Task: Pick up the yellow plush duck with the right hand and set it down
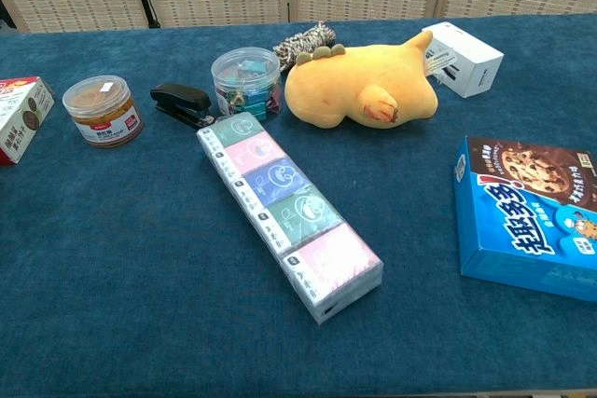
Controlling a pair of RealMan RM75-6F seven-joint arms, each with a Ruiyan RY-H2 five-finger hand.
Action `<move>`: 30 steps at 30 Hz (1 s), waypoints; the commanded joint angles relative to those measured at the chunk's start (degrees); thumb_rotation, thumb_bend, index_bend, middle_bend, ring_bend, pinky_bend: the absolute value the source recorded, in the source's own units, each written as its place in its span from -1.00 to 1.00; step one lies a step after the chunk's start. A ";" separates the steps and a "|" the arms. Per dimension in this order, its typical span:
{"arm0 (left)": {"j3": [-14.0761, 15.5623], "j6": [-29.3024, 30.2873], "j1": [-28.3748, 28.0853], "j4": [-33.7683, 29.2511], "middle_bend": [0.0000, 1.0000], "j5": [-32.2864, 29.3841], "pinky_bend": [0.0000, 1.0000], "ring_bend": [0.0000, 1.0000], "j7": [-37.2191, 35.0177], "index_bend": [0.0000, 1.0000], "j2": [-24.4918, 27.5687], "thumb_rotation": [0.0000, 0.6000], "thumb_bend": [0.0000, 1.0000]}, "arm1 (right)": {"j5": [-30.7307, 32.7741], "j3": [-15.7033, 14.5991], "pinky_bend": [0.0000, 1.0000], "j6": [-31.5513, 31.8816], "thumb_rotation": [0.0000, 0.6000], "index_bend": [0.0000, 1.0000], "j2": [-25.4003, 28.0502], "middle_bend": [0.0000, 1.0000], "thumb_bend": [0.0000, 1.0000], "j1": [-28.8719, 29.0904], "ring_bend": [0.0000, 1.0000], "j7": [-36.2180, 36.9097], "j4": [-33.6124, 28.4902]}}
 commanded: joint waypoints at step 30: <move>1.98 2.92 3.12 -3.50 -1.00 1.56 -1.00 -1.00 -1.91 -1.00 2.16 1.00 -1.00 | 4.66 7.51 -1.00 -22.09 -0.38 -1.00 -12.28 -1.00 -1.00 18.92 -1.00 -6.66 1.63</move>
